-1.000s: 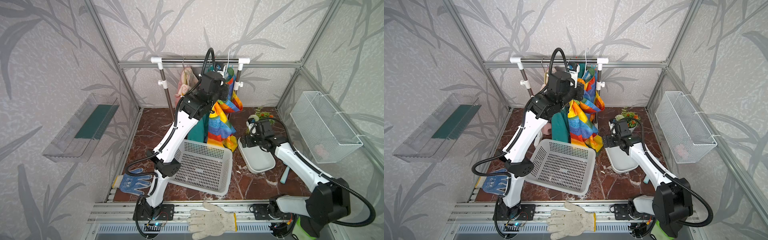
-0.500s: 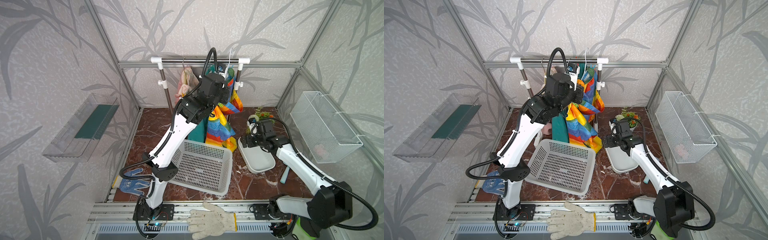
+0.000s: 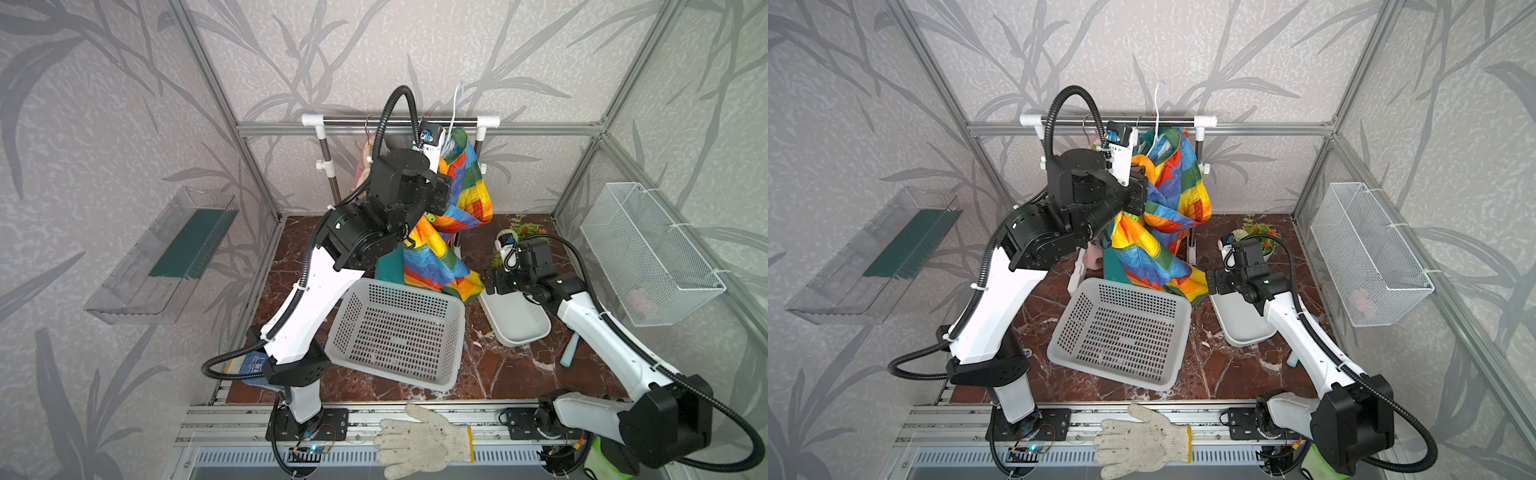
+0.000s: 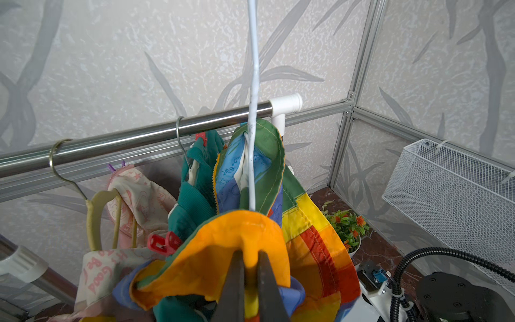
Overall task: Remove the clothespins securing jackets to the hanger
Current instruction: Pick up the hanger from the clothesline, then move the basket to the center of the board.
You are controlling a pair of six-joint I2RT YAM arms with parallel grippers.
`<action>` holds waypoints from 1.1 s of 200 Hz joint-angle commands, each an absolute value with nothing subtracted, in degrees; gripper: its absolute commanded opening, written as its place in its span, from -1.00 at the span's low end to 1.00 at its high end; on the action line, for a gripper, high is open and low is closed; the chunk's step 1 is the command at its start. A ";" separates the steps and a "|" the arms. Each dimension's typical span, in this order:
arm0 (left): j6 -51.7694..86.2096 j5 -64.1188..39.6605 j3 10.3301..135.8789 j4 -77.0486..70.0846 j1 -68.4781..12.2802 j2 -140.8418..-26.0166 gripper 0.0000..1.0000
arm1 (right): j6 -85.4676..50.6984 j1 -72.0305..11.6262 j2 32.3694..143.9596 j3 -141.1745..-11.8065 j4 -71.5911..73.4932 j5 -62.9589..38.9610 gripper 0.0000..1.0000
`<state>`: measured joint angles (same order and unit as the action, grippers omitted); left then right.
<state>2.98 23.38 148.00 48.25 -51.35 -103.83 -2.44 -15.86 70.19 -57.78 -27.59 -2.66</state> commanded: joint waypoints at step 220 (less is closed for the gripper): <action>-1.72 28.20 145.05 42.15 -59.86 -91.62 -1.00 | -3.25 -16.50 67.59 -54.53 -28.48 -9.20 0.87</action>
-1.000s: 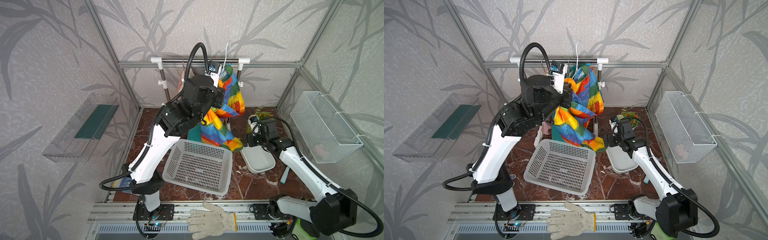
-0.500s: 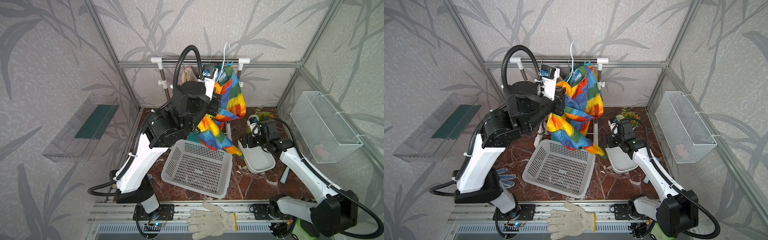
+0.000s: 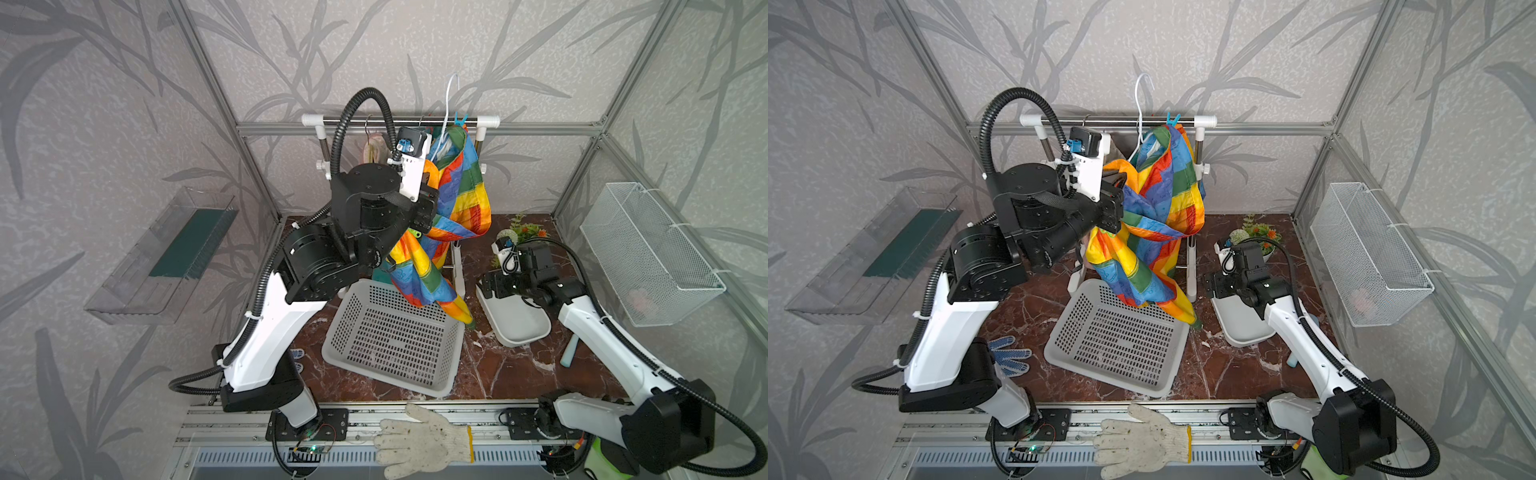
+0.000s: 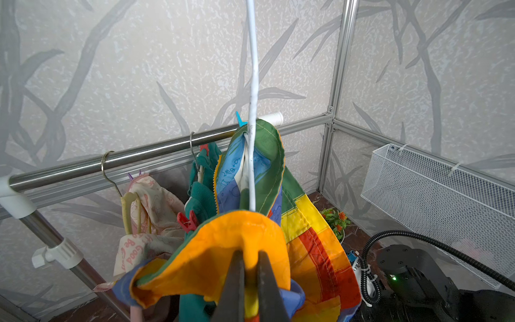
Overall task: Remove the clothespins securing jackets to the hanger
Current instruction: Move the basket to the center of the board.
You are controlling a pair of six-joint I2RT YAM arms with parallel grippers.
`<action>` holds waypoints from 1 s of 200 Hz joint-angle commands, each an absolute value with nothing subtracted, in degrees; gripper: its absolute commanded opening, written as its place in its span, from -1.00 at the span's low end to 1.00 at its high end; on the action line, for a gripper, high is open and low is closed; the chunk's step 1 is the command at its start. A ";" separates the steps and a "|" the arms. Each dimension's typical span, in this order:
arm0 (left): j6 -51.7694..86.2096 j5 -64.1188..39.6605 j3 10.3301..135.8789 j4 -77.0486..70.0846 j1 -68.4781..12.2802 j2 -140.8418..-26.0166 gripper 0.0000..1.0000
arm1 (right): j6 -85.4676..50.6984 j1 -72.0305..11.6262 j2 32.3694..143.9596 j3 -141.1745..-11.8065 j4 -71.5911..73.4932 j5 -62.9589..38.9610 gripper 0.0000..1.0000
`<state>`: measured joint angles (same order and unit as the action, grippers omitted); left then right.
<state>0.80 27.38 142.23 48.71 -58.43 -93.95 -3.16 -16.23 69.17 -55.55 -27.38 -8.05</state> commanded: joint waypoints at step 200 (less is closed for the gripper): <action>-14.03 31.33 135.96 43.66 -73.04 -78.96 -1.00 | -8.46 -21.67 68.72 -50.04 -30.32 -17.18 0.87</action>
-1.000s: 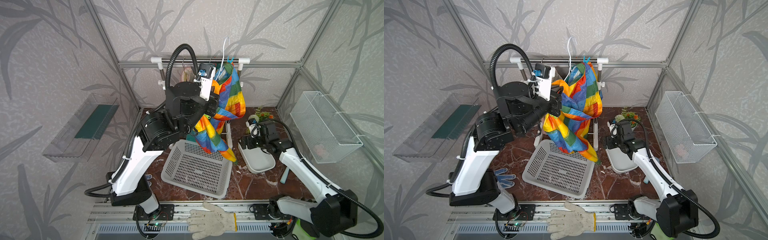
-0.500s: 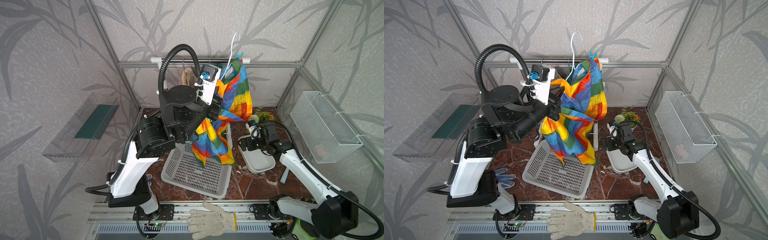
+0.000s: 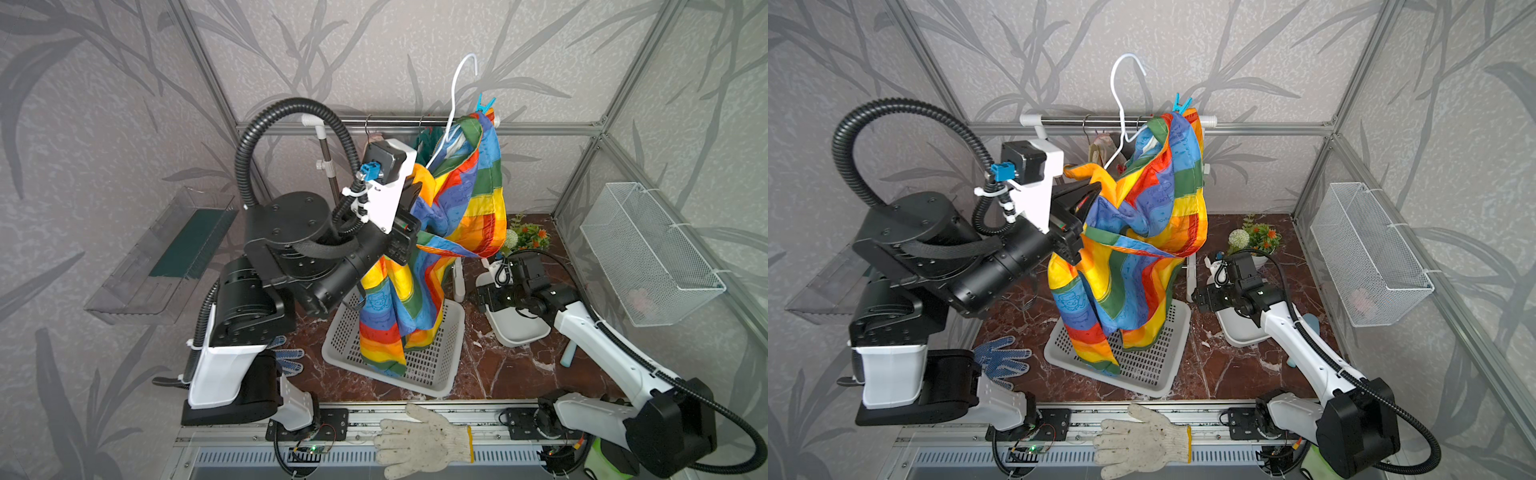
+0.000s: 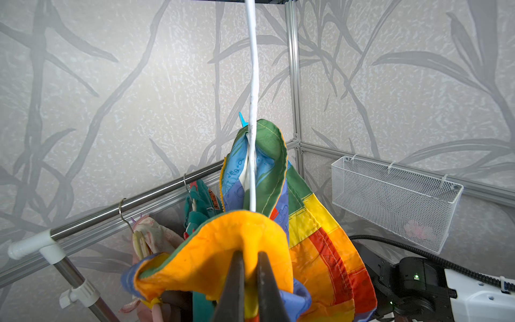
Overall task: Remove the clothespins securing jackets to the hanger
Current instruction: Move the basket to the center of the board.
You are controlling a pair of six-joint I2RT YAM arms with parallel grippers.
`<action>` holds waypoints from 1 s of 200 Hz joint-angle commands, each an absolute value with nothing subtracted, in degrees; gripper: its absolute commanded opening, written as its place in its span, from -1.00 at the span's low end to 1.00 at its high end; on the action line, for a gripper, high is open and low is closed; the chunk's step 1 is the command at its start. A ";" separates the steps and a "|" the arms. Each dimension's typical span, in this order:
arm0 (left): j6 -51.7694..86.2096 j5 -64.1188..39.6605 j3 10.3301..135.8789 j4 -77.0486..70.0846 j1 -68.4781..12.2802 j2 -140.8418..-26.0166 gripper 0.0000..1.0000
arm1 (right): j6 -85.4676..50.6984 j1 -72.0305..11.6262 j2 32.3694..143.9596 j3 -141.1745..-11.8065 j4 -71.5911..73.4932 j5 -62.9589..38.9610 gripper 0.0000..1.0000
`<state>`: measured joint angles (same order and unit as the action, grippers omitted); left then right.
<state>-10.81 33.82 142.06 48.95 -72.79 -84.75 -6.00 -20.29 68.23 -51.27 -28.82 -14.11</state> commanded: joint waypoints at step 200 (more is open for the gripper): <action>-20.48 32.13 89.95 23.97 -70.85 -50.19 -1.00 | -15.61 -32.61 77.83 -50.12 -35.68 -13.27 -0.33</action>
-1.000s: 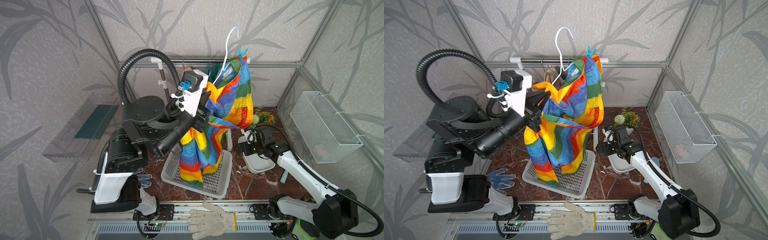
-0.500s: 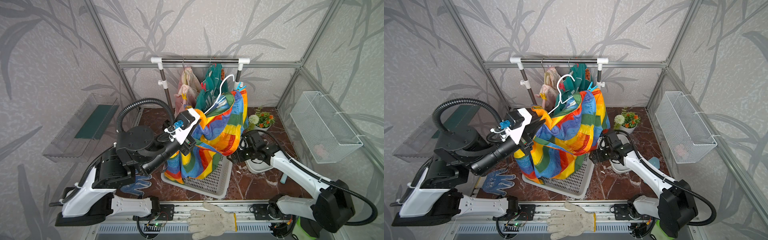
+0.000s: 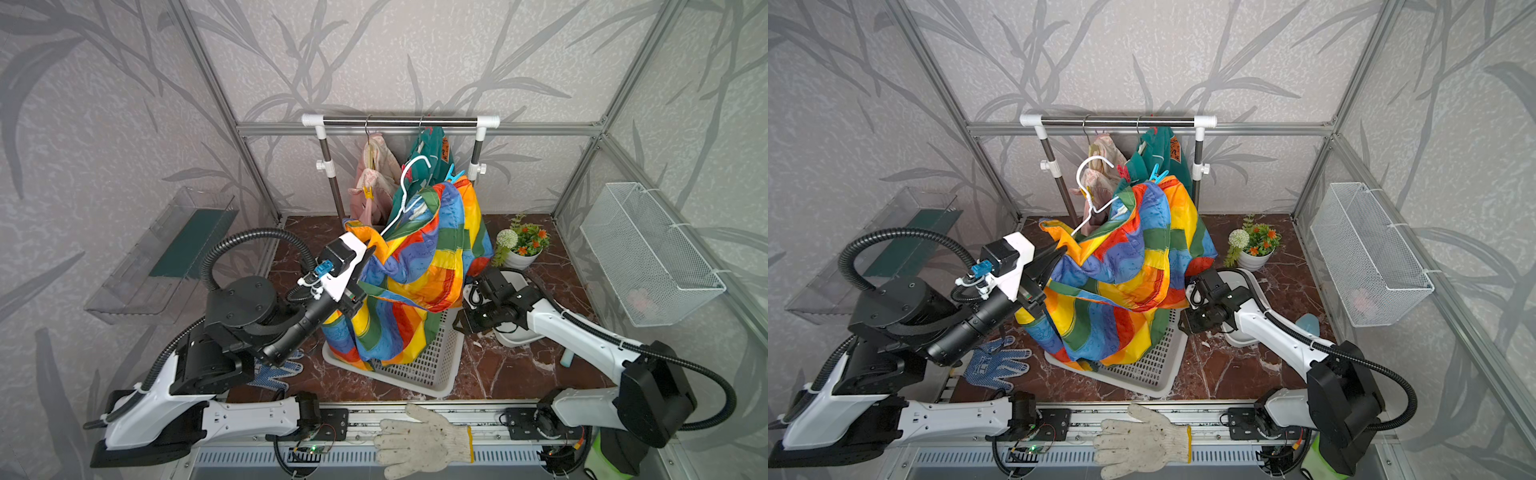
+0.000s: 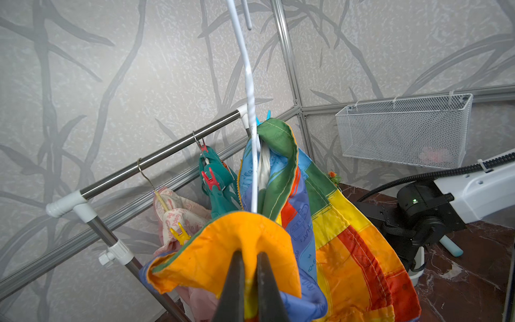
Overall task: Remove the clothespins securing jackets to the hanger
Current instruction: Move the basket to the center of the board.
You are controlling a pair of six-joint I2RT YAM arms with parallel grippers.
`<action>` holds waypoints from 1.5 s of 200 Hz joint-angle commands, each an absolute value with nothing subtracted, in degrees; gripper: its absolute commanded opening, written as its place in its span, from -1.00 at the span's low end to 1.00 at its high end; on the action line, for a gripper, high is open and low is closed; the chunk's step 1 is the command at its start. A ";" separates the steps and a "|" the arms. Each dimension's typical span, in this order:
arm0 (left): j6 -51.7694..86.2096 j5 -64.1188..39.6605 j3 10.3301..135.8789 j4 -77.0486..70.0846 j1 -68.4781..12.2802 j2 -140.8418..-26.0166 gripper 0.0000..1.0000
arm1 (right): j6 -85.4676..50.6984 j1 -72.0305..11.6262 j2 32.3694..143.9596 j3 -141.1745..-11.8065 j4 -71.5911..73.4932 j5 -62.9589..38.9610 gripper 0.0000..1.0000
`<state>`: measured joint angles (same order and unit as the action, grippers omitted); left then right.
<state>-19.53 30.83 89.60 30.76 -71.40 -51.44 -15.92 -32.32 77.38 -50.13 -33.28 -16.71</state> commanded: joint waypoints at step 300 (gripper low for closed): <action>-11.34 24.75 85.52 26.87 -70.07 -45.70 -1.00 | -12.75 -24.08 72.31 -54.66 -21.46 -6.34 0.78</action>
